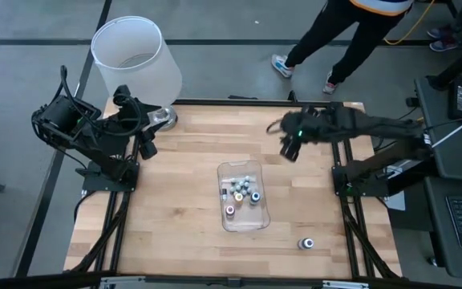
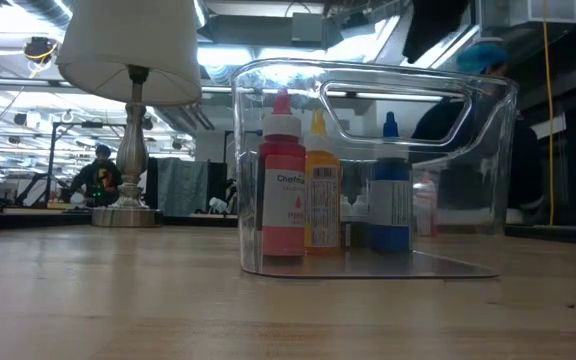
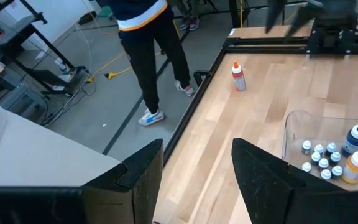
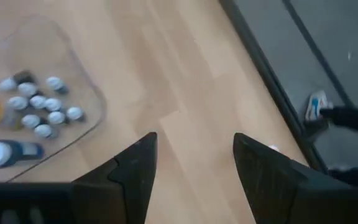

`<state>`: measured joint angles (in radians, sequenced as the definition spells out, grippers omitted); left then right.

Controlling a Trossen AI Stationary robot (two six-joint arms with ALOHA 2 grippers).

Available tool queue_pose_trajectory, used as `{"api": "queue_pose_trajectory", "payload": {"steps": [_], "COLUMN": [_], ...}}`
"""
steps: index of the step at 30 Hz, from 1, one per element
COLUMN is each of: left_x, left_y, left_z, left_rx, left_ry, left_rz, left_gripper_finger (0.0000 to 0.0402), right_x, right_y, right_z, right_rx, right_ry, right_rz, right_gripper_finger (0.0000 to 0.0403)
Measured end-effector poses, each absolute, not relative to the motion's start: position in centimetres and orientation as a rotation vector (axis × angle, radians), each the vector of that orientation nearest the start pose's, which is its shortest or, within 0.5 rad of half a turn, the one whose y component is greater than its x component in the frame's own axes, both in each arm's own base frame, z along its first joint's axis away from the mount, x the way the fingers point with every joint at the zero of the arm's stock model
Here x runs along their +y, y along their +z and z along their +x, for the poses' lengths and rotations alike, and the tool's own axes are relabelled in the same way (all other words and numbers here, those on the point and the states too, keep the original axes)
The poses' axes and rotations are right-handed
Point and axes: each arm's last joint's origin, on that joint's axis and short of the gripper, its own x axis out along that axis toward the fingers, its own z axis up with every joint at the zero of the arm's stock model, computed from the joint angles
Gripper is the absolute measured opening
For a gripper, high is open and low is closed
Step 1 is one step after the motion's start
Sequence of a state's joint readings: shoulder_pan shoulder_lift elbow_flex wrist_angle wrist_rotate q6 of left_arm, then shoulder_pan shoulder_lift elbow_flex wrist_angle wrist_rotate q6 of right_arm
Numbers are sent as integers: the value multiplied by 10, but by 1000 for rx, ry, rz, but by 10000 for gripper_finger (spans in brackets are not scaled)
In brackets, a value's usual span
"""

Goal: Pick & Place food coloring
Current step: Put the large orange food coloring bottle into the transparent container

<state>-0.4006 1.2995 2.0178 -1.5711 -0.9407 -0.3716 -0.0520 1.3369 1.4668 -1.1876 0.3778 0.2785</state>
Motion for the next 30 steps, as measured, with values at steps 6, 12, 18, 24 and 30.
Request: {"api": "queue_pose_trajectory", "payload": {"steps": [6,12,18,24,30], "left_x": [-37,-37,-37,-36,-36], "left_y": [501,501,501,501,501], "left_z": [147,148,148,148,148], "left_rx": [562,555,545,537,530], "left_ry": [622,623,632,644,653], "left_rz": [189,180,152,129,110], "left_gripper_finger": [187,187,187,187,187], "right_x": [-76,-133,-190,-221,-219], "right_y": [367,352,318,277,239], "right_z": [223,215,212,218,217], "right_rx": [1086,1179,1292,1373,1382], "right_ry": [-595,-632,-725,-694,-655], "right_rz": [103,164,332,395,445], "right_gripper_finger": [224,299,351,355,355]}}
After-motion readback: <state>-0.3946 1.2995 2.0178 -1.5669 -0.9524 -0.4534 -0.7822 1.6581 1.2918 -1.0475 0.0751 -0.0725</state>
